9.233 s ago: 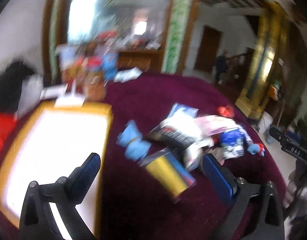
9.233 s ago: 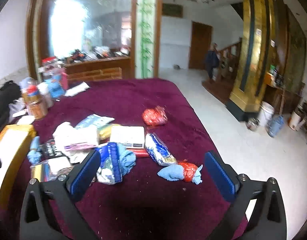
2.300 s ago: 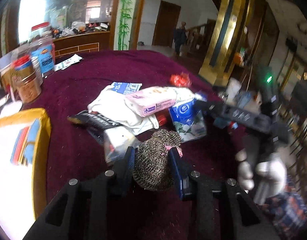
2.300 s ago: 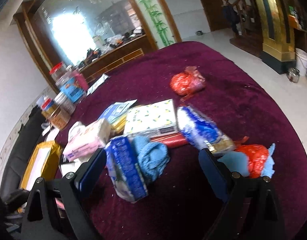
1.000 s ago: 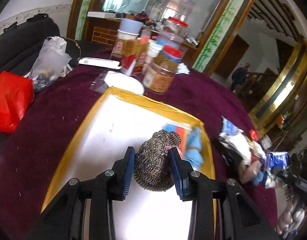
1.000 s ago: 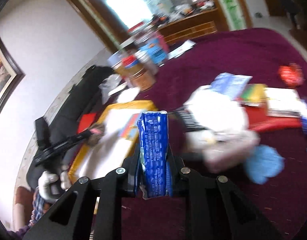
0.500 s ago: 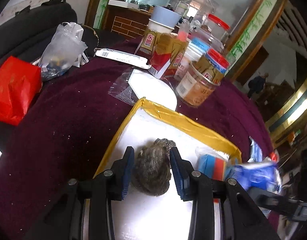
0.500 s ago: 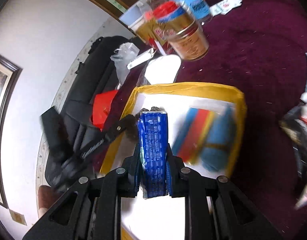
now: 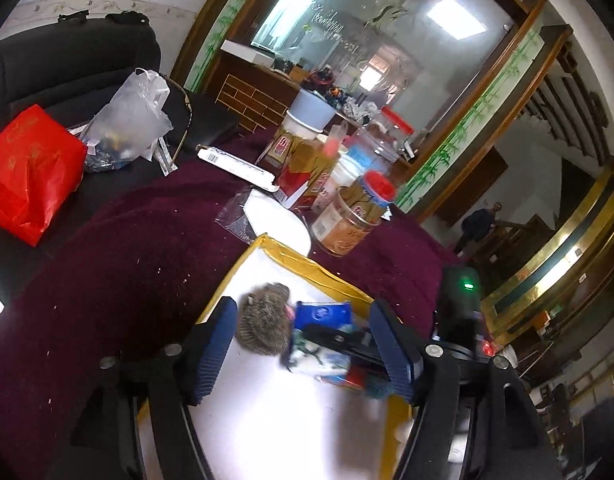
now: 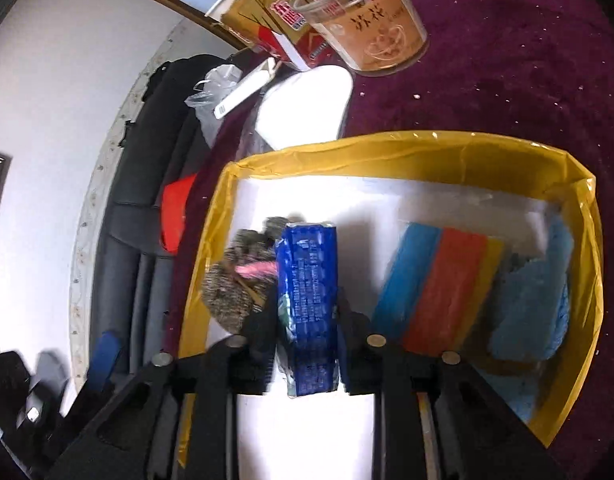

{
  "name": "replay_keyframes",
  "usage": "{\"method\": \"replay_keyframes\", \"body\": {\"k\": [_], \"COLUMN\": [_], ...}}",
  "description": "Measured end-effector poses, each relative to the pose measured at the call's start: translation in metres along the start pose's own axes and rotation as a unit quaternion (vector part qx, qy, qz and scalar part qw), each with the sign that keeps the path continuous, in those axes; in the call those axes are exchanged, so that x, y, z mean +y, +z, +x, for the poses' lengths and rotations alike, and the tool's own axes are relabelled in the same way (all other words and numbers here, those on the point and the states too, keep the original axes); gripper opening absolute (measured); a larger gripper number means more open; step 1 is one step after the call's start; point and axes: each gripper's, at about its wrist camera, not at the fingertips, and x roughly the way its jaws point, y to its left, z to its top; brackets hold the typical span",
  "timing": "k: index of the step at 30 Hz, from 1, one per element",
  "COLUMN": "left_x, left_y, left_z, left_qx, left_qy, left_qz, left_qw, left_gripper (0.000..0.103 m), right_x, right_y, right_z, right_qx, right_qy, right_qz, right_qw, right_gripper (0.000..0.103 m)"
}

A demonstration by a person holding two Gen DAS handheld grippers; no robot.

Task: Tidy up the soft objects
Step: 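Place the beanie in the tray with the left tool while right tool places blue box, then grasp the roll package with the left tool while right tool grasps blue fuzzy cloth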

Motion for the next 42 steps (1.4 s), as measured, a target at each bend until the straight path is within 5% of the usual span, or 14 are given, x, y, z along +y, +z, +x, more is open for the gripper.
{"method": "replay_keyframes", "body": {"k": [4, 9, 14, 16, 18, 20, 22, 25, 31, 38, 42], "left_x": [-0.005, -0.013, -0.047, -0.064, -0.088, -0.109, -0.132, -0.154, -0.171, -0.205, -0.222], "left_y": [-0.007, -0.021, -0.042, -0.048, -0.059, -0.071, -0.083, -0.091, -0.116, -0.149, -0.167], "left_z": [-0.010, -0.026, -0.052, -0.065, -0.085, -0.100, -0.101, -0.074, -0.011, 0.012, 0.027], "left_qx": [-0.004, -0.014, -0.063, -0.094, -0.145, -0.199, -0.200, -0.117, 0.015, 0.037, 0.057], "left_qy": [0.000, -0.021, -0.023, -0.008, 0.007, 0.011, -0.018, -0.067, -0.053, -0.012, -0.024], "left_qz": [0.000, -0.019, 0.013, 0.036, 0.068, 0.095, 0.128, 0.145, 0.125, 0.201, 0.239], "left_qw": [1.0000, 0.9995, 0.9977, 0.9949, 0.9870, 0.9753, 0.9712, 0.9801, 0.9906, 0.9787, 0.9689], "left_gripper": [0.079, 0.079, 0.080, 0.084, 0.102, 0.103, 0.103, 0.102, 0.102, 0.102, 0.102], "right_x": [0.006, 0.004, -0.020, -0.032, -0.043, -0.053, -0.072, -0.107, -0.181, -0.248, -0.254], "right_y": [-0.006, -0.028, -0.065, -0.086, -0.108, -0.128, -0.145, -0.152, -0.139, -0.127, -0.131], "right_z": [-0.028, -0.099, -0.185, -0.226, -0.261, -0.289, -0.316, -0.335, -0.331, -0.312, -0.320], "right_qx": [-0.036, -0.099, -0.188, -0.240, -0.293, -0.340, -0.376, -0.386, -0.365, -0.368, -0.377], "right_qy": [-0.017, -0.023, -0.072, -0.123, -0.183, -0.235, -0.270, -0.270, -0.240, -0.221, -0.209], "right_qz": [-0.034, -0.092, -0.142, -0.167, -0.188, -0.200, -0.193, -0.154, -0.062, 0.006, 0.019], "right_qw": [0.999, 0.991, 0.969, 0.949, 0.919, 0.888, 0.865, 0.869, 0.898, 0.903, 0.902], "right_gripper": [0.052, 0.060, 0.065, 0.072, 0.081, 0.090, 0.095, 0.095, 0.095, 0.095, 0.095]}}
